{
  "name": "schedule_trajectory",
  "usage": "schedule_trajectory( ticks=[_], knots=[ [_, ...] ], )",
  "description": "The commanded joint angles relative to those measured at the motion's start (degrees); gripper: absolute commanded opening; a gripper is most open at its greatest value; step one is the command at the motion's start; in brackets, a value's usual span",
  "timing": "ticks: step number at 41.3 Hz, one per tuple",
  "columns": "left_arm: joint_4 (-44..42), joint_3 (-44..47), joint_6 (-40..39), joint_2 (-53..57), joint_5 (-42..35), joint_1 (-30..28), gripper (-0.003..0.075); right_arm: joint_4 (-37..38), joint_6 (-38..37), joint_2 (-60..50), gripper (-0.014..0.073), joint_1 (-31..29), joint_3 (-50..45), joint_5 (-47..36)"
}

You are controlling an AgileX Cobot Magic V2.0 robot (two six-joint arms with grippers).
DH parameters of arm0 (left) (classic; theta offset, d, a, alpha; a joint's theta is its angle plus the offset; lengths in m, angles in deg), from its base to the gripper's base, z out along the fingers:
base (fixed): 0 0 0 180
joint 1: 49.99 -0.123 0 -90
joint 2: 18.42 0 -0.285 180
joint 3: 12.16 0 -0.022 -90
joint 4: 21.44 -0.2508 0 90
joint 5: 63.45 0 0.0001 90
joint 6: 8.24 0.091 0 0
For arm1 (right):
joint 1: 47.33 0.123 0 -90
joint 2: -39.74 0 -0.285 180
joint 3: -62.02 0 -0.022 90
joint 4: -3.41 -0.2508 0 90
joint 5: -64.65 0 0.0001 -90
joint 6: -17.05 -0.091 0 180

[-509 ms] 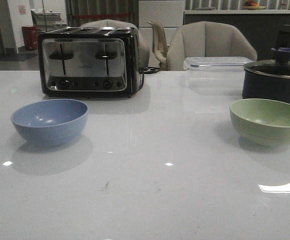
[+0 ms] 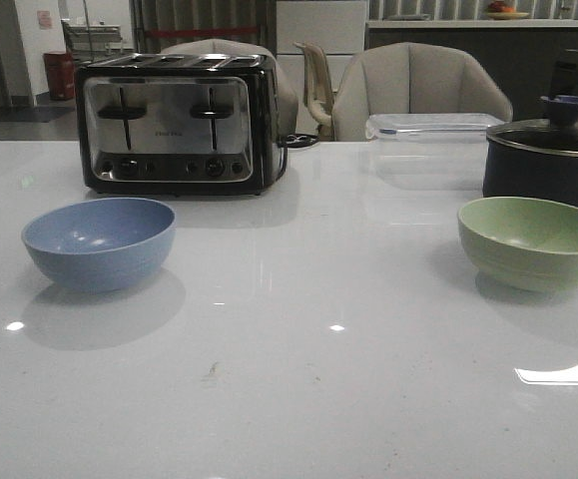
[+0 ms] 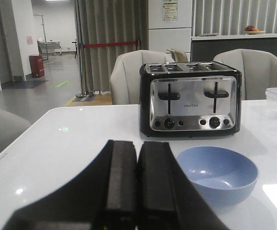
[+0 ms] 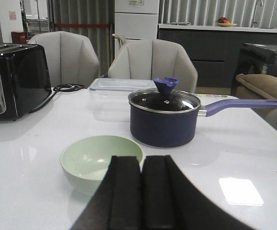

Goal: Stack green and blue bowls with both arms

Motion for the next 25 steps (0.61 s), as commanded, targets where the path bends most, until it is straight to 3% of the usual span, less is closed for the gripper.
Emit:
schedule_trajectory(
  ticks=[1, 16, 25],
  knots=[
    [0.32, 0.42, -0.45, 0.93, -4.84, 0.13, 0.0098, 0.75, 0.11, -1.11, 0.0039, -0.01, 0.30, -5.29],
    [0.77, 0.04, -0.45, 0.93, -5.73, 0.13, 0.0098, 0.75, 0.17, -1.11, 0.0039, -0.01, 0.60, -7.01],
    [3.22, -10.61, -0.45, 0.68, -3.96, 0.13, 0.0098, 0.75, 0.17, -1.05, 0.0039, 0.07, 11.30, 0.00]
  ],
)
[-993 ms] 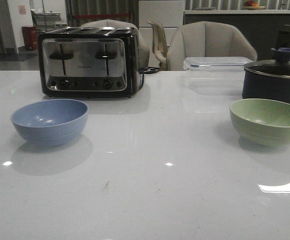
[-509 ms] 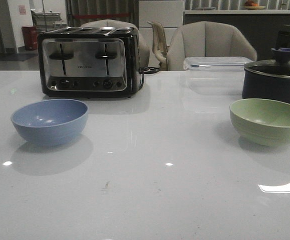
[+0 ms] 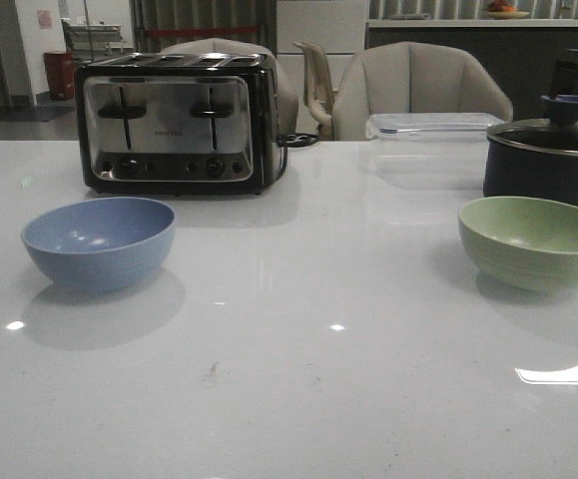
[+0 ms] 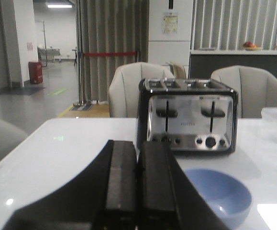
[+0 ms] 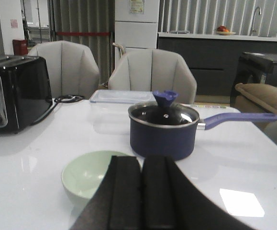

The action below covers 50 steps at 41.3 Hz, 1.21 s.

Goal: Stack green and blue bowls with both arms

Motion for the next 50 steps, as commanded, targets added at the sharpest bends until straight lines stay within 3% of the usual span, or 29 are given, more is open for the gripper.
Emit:
schedule_trajectory(
  ticks=[1, 12, 20, 38, 50],
  knots=[
    [0.92, -7.92, -0.45, 0.51, -2.74, 0.13, 0.0098, 0.75, 0.17, -0.87, 0.0039, 0.07, 7.82, -0.98],
    [0.00, -29.84, -0.25, -7.19, 12.70, 0.13, 0.0098, 0.75, 0.17, 7.79, 0.0039, 0.07, 26.44, 12.72],
    [0.00, -40.26, -0.25, -15.86, 24.83, 0.13, 0.0098, 0.75, 0.17, 16.52, 0.0039, 0.07, 35.86, 22.12],
    [0.00, -41.84, -0.25, -29.33, 44.25, 0.13, 0.0098, 0.75, 0.17, 33.42, 0.0039, 0.07, 38.22, 36.66],
    [0.44, -41.75, -0.25, -33.61, 47.20, 0.13, 0.0099, 0.75, 0.17, 41.09, 0.0039, 0.07, 38.22, 40.58]
  ],
)
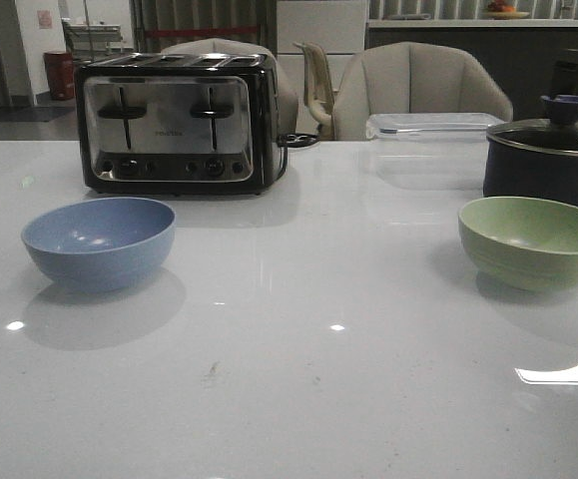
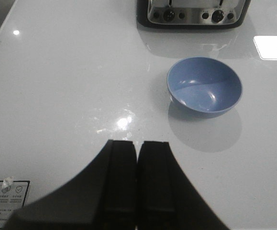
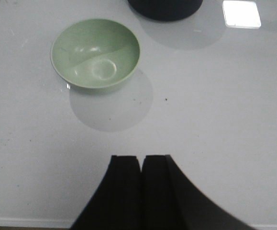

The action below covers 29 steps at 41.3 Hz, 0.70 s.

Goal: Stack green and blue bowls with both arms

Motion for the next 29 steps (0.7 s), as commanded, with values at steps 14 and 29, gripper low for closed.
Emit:
schedule_trajectory(
  ticks=[14, 29],
  knots=[
    [0.44, -1.82, -0.22, -2.01, -3.35, 0.13, 0.0544, 0.75, 0.17, 2.61, 0.0489, 0.07, 1.86, -3.32],
    [0.44, -1.82, 0.00, -2.01, -3.22, 0.13, 0.0580, 0.75, 0.17, 2.61, 0.0538, 0.07, 1.86, -2.90]
  ],
)
